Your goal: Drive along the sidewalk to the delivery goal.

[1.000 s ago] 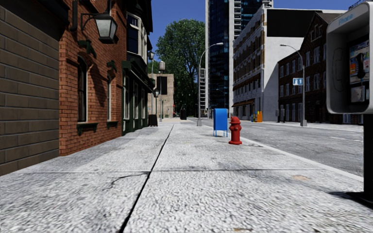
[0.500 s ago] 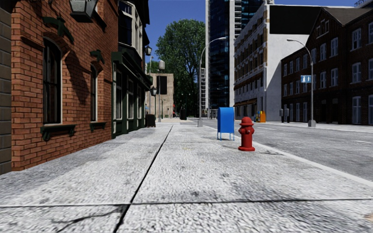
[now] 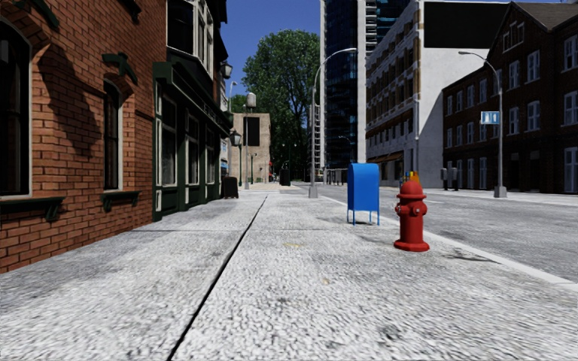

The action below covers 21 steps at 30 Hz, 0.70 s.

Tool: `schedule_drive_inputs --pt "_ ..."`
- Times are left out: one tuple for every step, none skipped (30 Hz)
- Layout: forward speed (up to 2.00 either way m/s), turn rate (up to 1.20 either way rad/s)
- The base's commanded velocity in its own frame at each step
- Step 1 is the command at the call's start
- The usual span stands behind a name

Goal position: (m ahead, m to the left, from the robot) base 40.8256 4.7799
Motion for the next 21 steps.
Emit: schedule_drive_inputs --pt "2.0 0.0" --pt "2.0 0.0" --pt "2.0 0.0" --pt "2.0 0.0" --pt "2.0 0.0" --pt "2.0 0.0" --pt "2.0 0.0" --pt "2.0 0.0" --pt "2.0 0.0" --pt "2.0 0.0" --pt "2.0 0.0" --pt "2.0 0.0" --pt "2.0 0.0" --pt "2.0 0.0" --pt "2.0 0.0" --pt "2.0 0.0" --pt "2.0 0.0" --pt "2.0 0.0" --pt "2.0 0.0" --pt "2.0 0.0" --pt "2.0 0.0"
